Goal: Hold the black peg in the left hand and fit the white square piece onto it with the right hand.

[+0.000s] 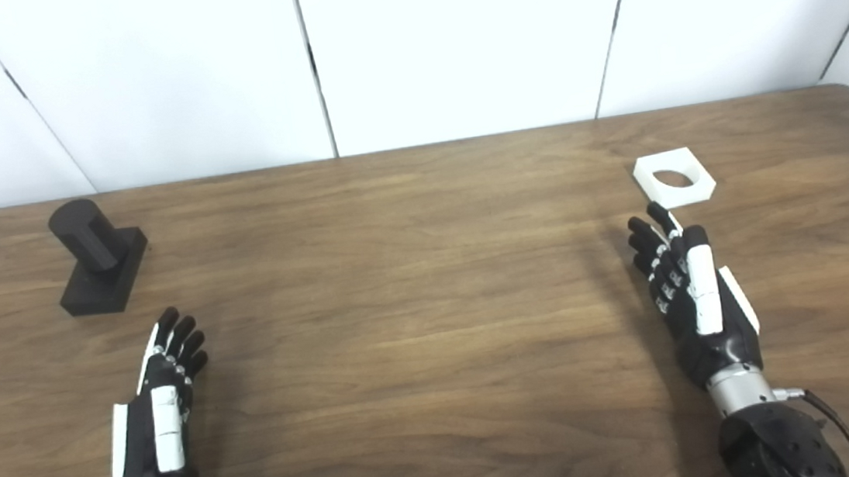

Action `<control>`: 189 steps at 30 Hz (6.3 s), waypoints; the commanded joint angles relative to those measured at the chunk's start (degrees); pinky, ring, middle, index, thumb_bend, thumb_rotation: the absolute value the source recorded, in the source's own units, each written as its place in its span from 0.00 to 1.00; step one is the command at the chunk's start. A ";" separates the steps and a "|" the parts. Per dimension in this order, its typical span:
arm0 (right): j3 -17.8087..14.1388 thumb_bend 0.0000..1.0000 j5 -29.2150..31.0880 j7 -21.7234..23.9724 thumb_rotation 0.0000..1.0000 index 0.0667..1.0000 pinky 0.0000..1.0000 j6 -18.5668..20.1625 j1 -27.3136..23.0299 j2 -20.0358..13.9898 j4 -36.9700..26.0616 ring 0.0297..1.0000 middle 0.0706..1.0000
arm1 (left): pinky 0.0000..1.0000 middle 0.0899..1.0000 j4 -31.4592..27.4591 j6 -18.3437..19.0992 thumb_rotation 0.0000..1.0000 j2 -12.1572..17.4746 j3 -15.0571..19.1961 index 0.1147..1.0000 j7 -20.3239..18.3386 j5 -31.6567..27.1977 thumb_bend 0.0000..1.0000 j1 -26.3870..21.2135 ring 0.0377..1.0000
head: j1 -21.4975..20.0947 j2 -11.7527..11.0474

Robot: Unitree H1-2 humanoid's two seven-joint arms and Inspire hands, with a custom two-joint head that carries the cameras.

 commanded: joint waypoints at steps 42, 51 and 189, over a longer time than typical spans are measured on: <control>-2.80 0.60 4.07 4.00 1.00 0.97 1.00 -0.95 2.33 -3.97 1.44 1.00 0.98 | 0.89 0.92 4.32 -5.02 0.93 -6.62 -6.91 0.92 4.03 6.28 0.64 1.74 0.93 | 21.76 -10.23; -3.03 0.68 4.27 4.16 1.00 0.95 1.00 -0.87 2.70 -4.11 1.35 0.97 0.95 | 0.92 0.94 3.83 -4.82 0.85 -6.14 -7.64 0.94 4.66 9.32 0.61 2.22 0.94 | 22.85 -10.42; -0.15 0.56 1.84 3.30 0.99 0.96 1.00 1.00 6.55 -2.85 -4.72 0.95 0.93 | 0.88 0.71 38.19 30.14 0.34 12.62 -2.51 0.46 22.22 58.00 0.65 -37.18 0.81 | 21.11 -7.10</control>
